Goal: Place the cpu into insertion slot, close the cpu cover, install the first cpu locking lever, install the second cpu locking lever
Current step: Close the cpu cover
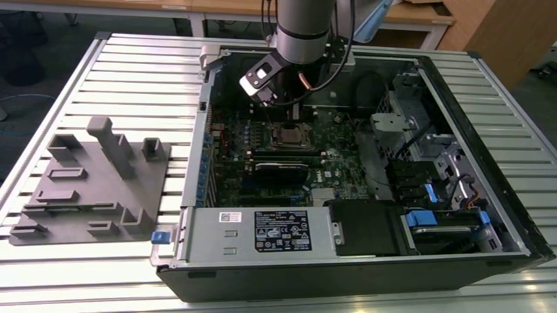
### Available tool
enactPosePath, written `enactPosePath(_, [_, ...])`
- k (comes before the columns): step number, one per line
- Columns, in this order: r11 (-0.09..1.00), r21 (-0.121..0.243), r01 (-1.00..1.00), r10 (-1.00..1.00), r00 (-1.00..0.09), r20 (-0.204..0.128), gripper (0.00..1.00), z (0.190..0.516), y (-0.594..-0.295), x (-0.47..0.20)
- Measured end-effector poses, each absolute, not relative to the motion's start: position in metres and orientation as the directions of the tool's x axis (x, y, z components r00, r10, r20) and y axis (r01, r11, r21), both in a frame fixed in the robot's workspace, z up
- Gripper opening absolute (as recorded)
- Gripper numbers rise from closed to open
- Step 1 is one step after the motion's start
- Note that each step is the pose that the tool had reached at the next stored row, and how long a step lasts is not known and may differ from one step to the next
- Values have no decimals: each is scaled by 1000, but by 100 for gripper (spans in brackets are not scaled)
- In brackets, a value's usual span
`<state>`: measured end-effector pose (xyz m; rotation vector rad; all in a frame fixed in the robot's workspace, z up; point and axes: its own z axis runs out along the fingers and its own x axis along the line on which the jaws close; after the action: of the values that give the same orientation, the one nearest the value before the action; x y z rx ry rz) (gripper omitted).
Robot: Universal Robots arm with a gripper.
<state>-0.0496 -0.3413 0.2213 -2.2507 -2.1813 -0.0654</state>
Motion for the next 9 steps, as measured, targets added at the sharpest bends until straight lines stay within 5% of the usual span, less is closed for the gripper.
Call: enactPosePath(9, [-32, 24, 999, 999, 31, 34, 11, 221, -342, -50])
